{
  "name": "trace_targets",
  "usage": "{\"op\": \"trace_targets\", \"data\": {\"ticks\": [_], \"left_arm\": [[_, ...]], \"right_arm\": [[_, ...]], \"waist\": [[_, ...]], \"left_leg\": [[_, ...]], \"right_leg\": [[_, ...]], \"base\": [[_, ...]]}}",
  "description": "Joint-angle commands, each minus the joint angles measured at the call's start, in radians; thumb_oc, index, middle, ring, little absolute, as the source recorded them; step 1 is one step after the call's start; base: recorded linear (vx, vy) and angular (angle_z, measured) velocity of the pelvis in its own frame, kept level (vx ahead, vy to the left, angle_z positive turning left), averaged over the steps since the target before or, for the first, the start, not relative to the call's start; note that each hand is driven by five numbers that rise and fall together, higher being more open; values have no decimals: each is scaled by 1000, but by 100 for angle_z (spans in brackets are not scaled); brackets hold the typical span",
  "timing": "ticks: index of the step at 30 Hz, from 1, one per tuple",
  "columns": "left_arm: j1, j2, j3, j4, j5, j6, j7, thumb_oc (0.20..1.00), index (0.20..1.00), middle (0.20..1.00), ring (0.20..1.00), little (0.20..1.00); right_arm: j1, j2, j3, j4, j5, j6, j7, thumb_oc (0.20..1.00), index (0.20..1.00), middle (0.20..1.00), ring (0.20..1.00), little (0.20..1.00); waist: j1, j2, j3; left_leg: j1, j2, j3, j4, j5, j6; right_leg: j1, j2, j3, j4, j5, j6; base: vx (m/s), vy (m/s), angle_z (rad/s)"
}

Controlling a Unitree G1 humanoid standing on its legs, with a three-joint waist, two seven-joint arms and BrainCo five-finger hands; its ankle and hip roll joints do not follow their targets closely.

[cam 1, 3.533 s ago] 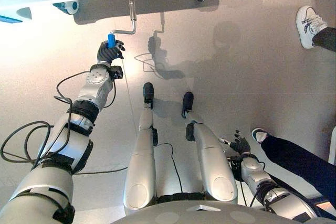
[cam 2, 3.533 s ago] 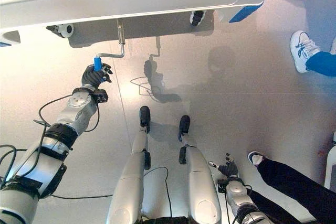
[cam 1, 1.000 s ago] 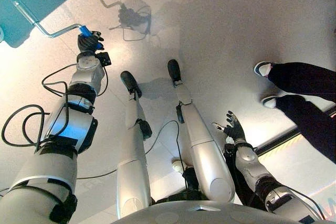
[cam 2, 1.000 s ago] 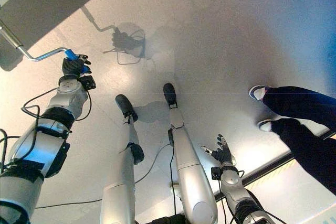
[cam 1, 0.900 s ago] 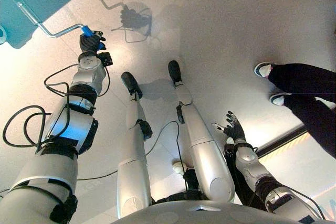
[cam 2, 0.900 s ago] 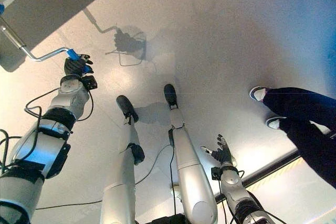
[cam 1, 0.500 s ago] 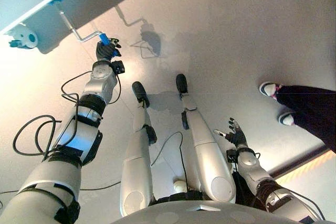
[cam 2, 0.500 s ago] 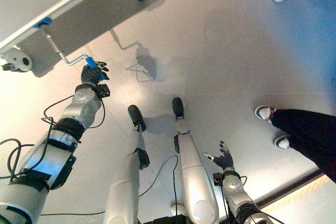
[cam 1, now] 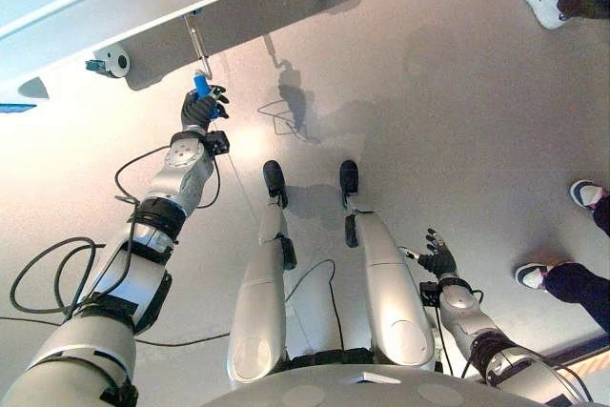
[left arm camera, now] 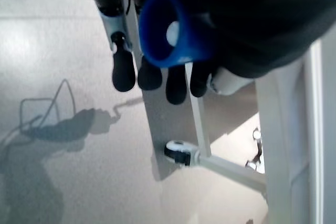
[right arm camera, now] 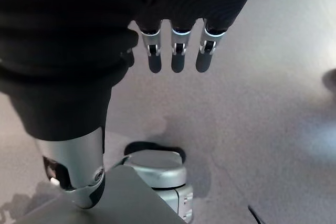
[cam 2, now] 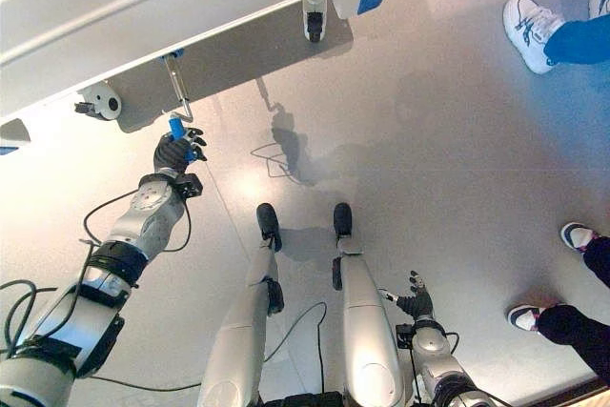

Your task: Raise the hospital bed

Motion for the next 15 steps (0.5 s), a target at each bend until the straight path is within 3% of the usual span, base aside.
{"op": "trace_targets", "data": {"ticks": [1,15], "left_arm": [[-61,76,40,-138,57,-172,-33,200,200,200,200,200],[6,145,127,13,59,-154,-25,200,200,200,200,200]], "right_arm": [[62,-32,-52,2,-13,24,1,1000,1000,1000,1000,1000],[78,-30,-66,38,-12,28,1,1000,1000,1000,1000,1000]], "waist": [[11,13,2],[57,-30,2]], "left_leg": [[111,-39,26,0,-96,-27],[62,-61,-18,0,-90,-28]], "right_leg": [[109,-2,-11,-271,203,86],[127,-43,-76,-299,201,100]], "base": [[28,42,9],[30,41,12]]}}
